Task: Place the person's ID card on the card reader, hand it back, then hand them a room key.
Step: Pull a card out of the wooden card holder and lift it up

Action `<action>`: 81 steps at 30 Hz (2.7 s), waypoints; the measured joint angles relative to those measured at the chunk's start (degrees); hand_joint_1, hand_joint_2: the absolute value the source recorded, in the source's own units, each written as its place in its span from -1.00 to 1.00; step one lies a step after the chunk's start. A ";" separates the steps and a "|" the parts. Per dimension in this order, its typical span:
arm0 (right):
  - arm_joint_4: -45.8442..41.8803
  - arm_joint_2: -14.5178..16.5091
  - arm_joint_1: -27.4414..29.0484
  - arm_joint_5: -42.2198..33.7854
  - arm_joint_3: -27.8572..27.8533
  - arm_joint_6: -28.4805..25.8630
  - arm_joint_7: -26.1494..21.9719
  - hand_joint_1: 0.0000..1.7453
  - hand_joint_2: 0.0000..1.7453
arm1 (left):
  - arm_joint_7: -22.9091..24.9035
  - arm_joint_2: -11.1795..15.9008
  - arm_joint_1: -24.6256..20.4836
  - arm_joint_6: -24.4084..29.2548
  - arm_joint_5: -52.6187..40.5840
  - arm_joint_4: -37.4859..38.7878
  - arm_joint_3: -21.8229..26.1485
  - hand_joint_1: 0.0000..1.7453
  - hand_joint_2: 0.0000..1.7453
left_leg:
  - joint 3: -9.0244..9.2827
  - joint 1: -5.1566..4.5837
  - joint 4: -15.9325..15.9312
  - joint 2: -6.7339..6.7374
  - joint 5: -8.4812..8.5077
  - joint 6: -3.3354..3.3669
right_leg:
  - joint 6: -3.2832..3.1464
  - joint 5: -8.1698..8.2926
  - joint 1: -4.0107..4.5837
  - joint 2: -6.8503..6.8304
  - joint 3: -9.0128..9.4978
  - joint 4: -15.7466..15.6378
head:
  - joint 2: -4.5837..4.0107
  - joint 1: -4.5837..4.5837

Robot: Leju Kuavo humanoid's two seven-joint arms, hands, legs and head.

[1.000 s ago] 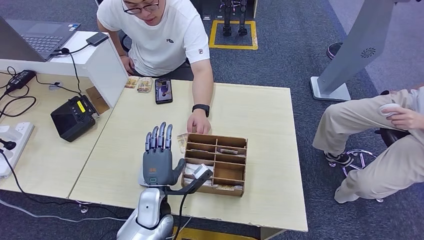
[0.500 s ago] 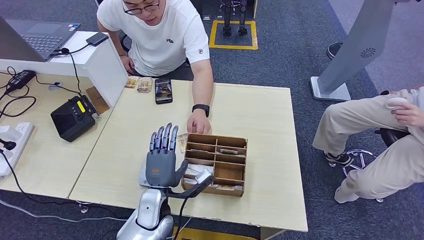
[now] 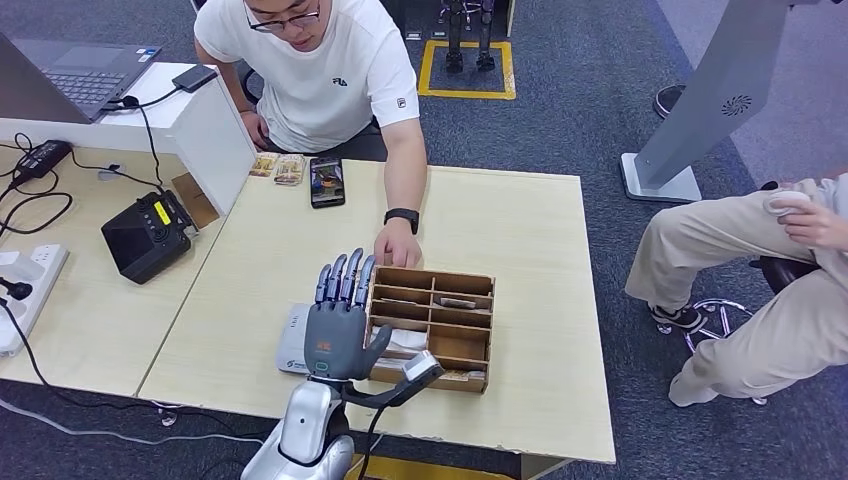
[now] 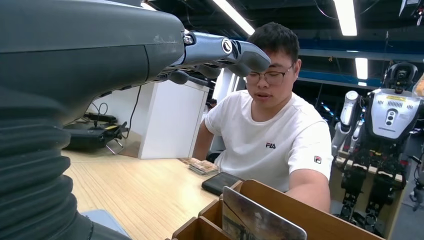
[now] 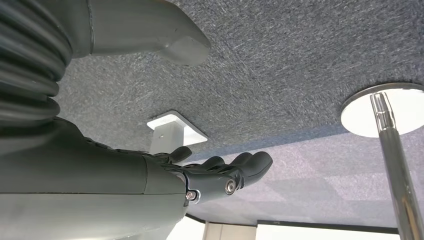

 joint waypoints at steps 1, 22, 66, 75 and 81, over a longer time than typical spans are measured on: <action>-0.01 0.00 0.00 0.02 0.00 0.01 -0.02 -1.00 1.00 | 0.01 -0.08 0.00 0.00 -0.04 0.00 0.00 -1.00 1.00 | 0.00 0.00 0.00 0.00 0.00 0.00 | 0.00 0.00 0.00 0.00 0.00 0.00 | 0.00 0.00; 0.38 0.00 -0.11 2.19 0.00 0.00 -0.20 -1.00 1.00 | 5.05 -0.50 -3.57 -4.20 -1.90 5.94 -0.86 -1.00 1.00 | 0.01 0.00 0.00 0.01 0.01 0.00 | 0.00 0.01 0.00 0.01 -0.01 0.00 | 0.00 -0.01; 0.62 0.00 -0.18 2.99 0.00 0.01 0.09 -1.00 1.00 | 8.08 2.60 -9.14 -10.21 -1.29 4.01 -5.88 -1.00 1.00 | 0.00 0.00 0.00 -0.01 0.03 0.01 | -0.01 0.01 0.00 0.00 0.01 0.01 | 0.00 -0.01; 0.87 0.00 -0.18 3.30 0.00 0.01 1.20 -1.00 1.00 | 6.63 3.36 -9.01 -8.74 -0.51 1.09 -5.88 -1.00 1.00 | 0.01 0.00 0.00 -0.01 0.03 0.01 | -0.01 0.02 0.00 0.00 0.01 0.01 | 0.00 -0.01; 0.98 0.00 -0.21 2.93 0.00 0.00 0.77 -1.00 1.00 | 6.34 3.39 -9.00 -8.85 -0.52 0.96 -5.88 -1.00 1.00 | 0.01 0.00 0.00 -0.01 0.03 0.01 | -0.01 0.01 0.00 0.00 0.01 0.01 | 0.00 -0.01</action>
